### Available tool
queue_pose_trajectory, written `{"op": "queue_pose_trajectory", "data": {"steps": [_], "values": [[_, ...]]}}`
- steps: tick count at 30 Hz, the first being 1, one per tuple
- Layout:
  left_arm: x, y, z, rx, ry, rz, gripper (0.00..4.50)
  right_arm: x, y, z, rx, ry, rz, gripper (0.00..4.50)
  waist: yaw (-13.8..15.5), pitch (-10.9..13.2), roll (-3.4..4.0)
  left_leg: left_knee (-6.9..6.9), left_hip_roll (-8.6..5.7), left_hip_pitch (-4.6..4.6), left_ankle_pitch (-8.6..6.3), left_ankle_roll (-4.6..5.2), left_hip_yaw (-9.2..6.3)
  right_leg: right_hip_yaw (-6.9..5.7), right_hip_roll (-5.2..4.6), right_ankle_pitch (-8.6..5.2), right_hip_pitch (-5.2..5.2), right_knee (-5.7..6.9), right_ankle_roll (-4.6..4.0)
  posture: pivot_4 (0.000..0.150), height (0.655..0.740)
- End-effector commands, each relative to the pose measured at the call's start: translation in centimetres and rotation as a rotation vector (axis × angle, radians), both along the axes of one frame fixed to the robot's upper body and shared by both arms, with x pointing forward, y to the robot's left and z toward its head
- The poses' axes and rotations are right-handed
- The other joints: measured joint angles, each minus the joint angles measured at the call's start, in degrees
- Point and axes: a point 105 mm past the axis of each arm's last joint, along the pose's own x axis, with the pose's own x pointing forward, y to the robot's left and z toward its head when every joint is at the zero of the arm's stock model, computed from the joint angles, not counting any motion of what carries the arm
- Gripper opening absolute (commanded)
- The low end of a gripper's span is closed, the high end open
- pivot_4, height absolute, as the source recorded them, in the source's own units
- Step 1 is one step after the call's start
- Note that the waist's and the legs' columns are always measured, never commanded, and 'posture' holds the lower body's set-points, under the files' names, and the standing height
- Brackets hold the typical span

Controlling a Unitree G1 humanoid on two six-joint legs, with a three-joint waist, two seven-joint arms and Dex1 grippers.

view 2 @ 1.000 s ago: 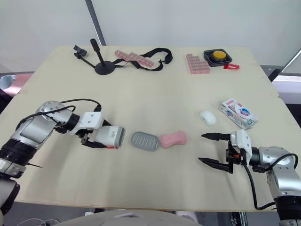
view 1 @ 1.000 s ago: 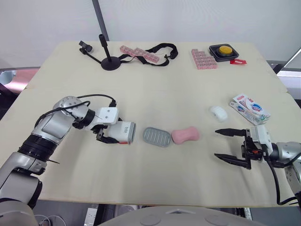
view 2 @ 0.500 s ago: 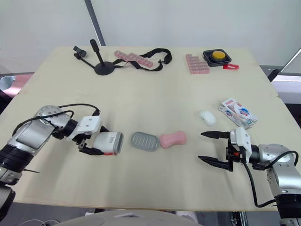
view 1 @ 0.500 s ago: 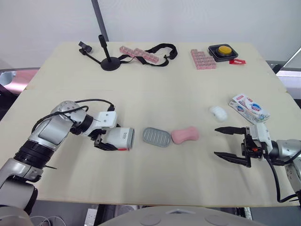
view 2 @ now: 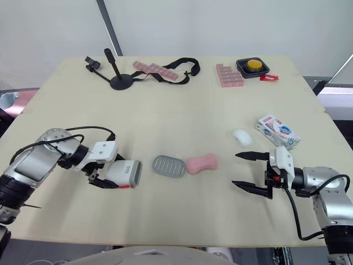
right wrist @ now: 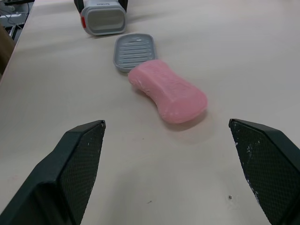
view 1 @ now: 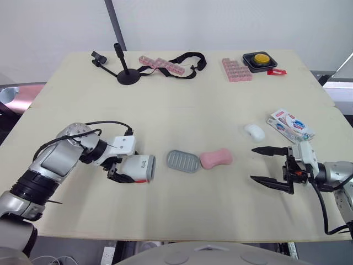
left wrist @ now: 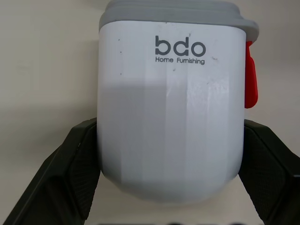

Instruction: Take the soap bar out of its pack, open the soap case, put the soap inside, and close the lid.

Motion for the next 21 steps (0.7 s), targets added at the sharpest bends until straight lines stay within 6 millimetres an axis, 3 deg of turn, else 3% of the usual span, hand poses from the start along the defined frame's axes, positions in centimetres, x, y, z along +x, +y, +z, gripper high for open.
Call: {"op": "queue_pose_trajectory", "data": {"steps": [1, 4, 12, 21], "values": [[-2.1, 0.5, -2.5, 0.062, 0.132, -0.001, 4.00, 0.2, 0.0, 0.8, -0.006, -0.033, 0.011, 4.50, 0.0, 0.0, 0.06, -0.01, 0.00, 0.00, 0.00, 0.00, 0.00, 0.00, 0.00, 0.00, 0.00, 0.00, 0.00, 0.150, 0.7400], [-1.7, 0.5, -2.5, 0.060, 0.110, 0.011, 4.00, 0.3, 0.0, 0.8, -0.007, -0.032, 0.012, 4.50, 0.0, -0.1, 0.09, -0.02, -0.01, 0.00, 0.00, 0.00, 0.00, 0.00, -0.01, 0.00, 0.00, -0.02, 0.00, 0.150, 0.7400], [1.2, 0.3, -2.4, 0.036, -0.159, -0.035, 4.00, 0.4, -0.1, 0.6, -0.012, -0.029, 0.008, 4.50, 0.7, -0.4, 0.71, -0.02, -0.20, 0.04, 0.04, 0.26, 0.00, -0.04, -0.22, 0.01, 0.06, 0.05, 0.02, 0.150, 0.7400], [2.1, -0.9, -0.4, -0.141, -0.198, -0.014, 4.00, 0.3, 0.0, 1.0, -0.018, -0.021, 0.013, 4.50, 0.7, -0.4, 0.70, -0.07, -0.75, 0.03, 0.16, 0.93, -0.01, -0.11, -0.91, 0.01, 0.05, 0.21, 0.02, 0.150, 0.7400]]}}
